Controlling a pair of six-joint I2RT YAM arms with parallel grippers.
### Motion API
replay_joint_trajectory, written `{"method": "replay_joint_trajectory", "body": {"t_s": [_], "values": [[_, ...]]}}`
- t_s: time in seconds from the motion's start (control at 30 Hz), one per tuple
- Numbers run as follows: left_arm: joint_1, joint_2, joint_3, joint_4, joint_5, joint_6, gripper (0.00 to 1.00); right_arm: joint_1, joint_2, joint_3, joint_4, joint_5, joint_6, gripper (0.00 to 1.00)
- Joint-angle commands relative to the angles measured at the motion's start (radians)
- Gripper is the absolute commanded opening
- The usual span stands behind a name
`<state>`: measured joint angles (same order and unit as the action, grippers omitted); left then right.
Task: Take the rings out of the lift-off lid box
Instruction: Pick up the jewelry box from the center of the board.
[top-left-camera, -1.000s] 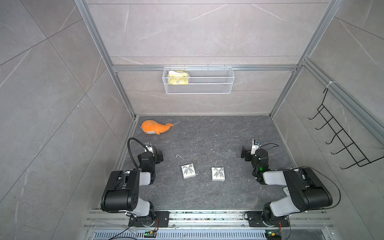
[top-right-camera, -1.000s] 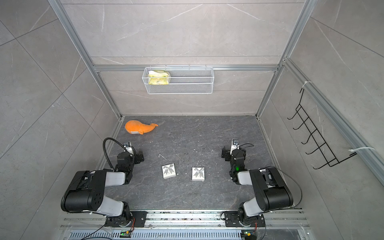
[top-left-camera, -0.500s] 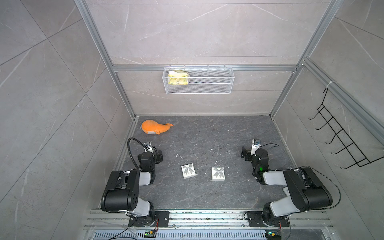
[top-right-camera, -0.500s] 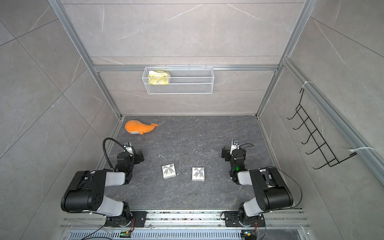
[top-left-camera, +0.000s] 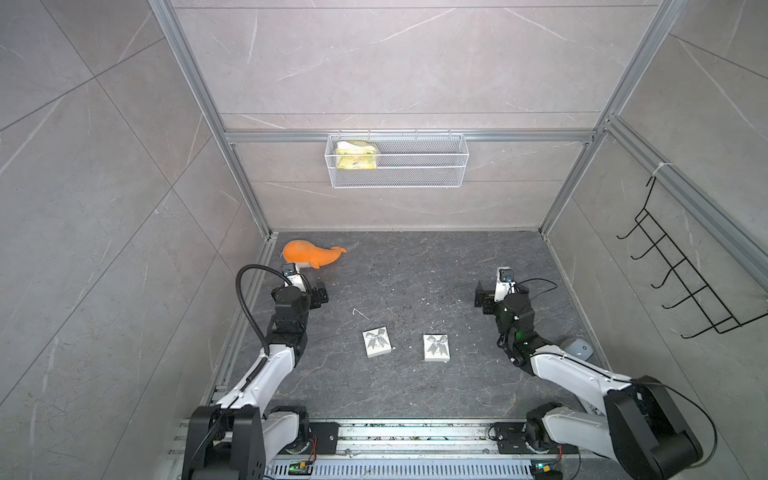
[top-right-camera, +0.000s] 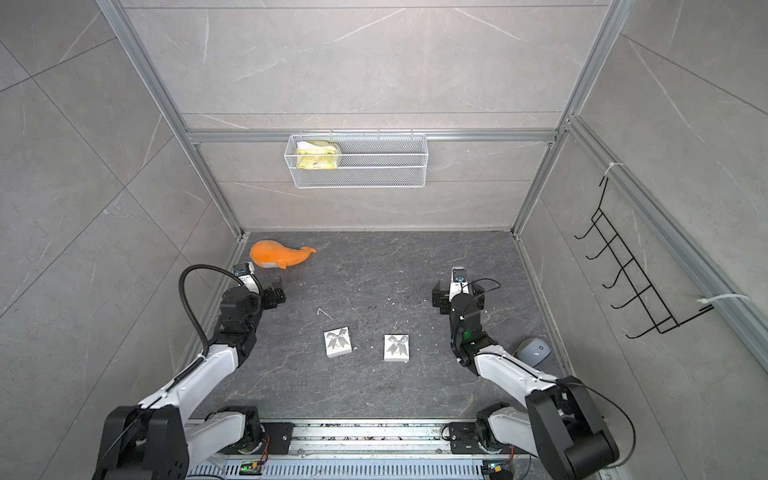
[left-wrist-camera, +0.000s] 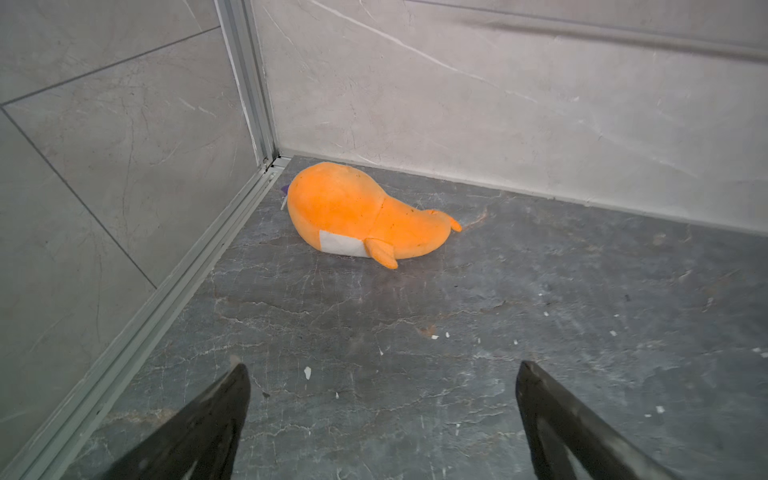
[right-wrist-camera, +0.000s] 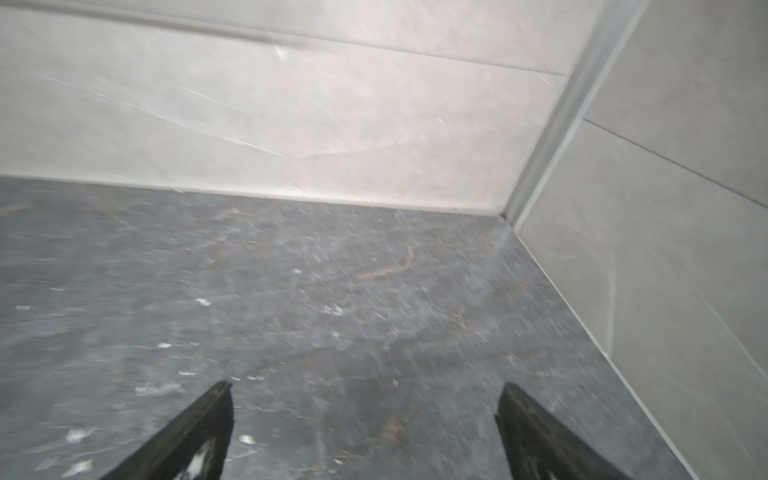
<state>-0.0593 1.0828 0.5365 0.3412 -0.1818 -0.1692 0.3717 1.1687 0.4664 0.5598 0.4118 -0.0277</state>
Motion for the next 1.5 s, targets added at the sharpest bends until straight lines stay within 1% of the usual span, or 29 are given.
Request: {"method": "replay_joint_trajectory", "body": {"t_s": [0.0,0.03,0.07,0.1,0.13,0.17,0.2,0.23,0.27,0.33,0.37,0.4,0.47,0.53,0.6,0.67,0.77,0.83,0.9,0.97,1.03,1.1,1.2,1.27,1.47], "values": [[0.001,-0.071,0.132,-0.279,0.058,-0.170,1.00,0.014,-0.137,0.076,-0.219,-0.169,0.090,0.99],[0.001,-0.085,0.175,-0.334,0.084,-0.237,1.00,0.015,-0.180,0.079,-0.213,-0.269,0.106,0.99],[0.001,-0.097,0.205,-0.373,0.090,-0.325,1.00,0.015,-0.210,0.069,-0.190,-0.322,0.150,0.99],[0.001,-0.115,0.237,-0.422,0.108,-0.401,1.00,0.014,-0.241,0.073,-0.226,-0.298,0.247,0.99],[0.002,-0.136,0.270,-0.480,0.148,-0.436,1.00,0.013,-0.274,0.096,-0.314,-0.221,0.372,0.99],[0.003,-0.154,0.306,-0.534,0.189,-0.436,1.00,0.013,-0.299,0.130,-0.438,-0.163,0.447,0.99],[0.003,-0.175,0.331,-0.574,0.216,-0.467,1.00,0.013,-0.311,0.168,-0.545,-0.085,0.515,0.99],[0.001,-0.202,0.334,-0.584,0.215,-0.501,1.00,0.013,-0.314,0.199,-0.625,0.000,0.583,0.99],[-0.001,-0.227,0.328,-0.583,0.222,-0.519,1.00,0.013,-0.314,0.212,-0.651,0.008,0.603,0.99],[-0.024,-0.270,0.300,-0.574,0.229,-0.551,1.00,0.016,-0.298,0.204,-0.605,-0.136,0.540,0.99],[-0.027,-0.279,0.298,-0.584,0.241,-0.567,1.00,0.017,-0.279,0.220,-0.633,-0.191,0.536,0.99],[-0.032,-0.285,0.299,-0.600,0.268,-0.570,1.00,0.023,-0.247,0.269,-0.719,-0.232,0.531,0.99],[-0.043,-0.284,0.320,-0.660,0.279,-0.548,1.00,0.050,-0.162,0.384,-0.920,-0.219,0.513,0.99],[-0.057,-0.275,0.355,-0.752,0.251,-0.534,1.00,0.091,-0.065,0.497,-1.099,-0.188,0.505,0.99],[-0.068,-0.263,0.381,-0.845,0.211,-0.538,1.00,0.156,-0.003,0.555,-1.229,-0.134,0.533,0.99],[-0.072,-0.237,0.408,-0.954,0.175,-0.541,1.00,0.222,0.017,0.565,-1.301,-0.106,0.584,0.99],[-0.073,-0.188,0.427,-1.098,0.081,-0.530,1.00,0.338,0.040,0.563,-1.357,-0.071,0.669,0.99],[-0.074,-0.158,0.437,-1.158,0.058,-0.512,1.00,0.404,0.069,0.567,-1.375,-0.084,0.714,0.99],[-0.074,-0.142,0.450,-1.185,0.079,-0.509,1.00,0.463,0.111,0.567,-1.371,-0.104,0.753,0.99],[-0.074,-0.132,0.451,-1.199,0.115,-0.505,1.00,0.531,0.170,0.575,-1.377,-0.091,0.796,0.99],[-0.074,-0.134,0.429,-1.200,0.106,-0.494,1.00,0.577,0.216,0.578,-1.377,-0.071,0.840,0.99],[-0.073,-0.135,0.425,-1.219,0.092,-0.487,1.00,0.601,0.248,0.559,-1.340,-0.081,0.860,0.99],[-0.074,-0.149,0.418,-1.220,0.092,-0.483,1.00,0.604,0.296,0.538,-1.290,-0.121,0.870,0.99],[-0.074,-0.153,0.407,-1.211,0.117,-0.486,1.00,0.605,0.331,0.544,-1.277,-0.126,0.873,0.99],[-0.075,-0.149,0.406,-1.211,0.134,-0.479,1.00,0.604,0.418,0.575,-1.254,-0.151,0.859,0.99]]}}
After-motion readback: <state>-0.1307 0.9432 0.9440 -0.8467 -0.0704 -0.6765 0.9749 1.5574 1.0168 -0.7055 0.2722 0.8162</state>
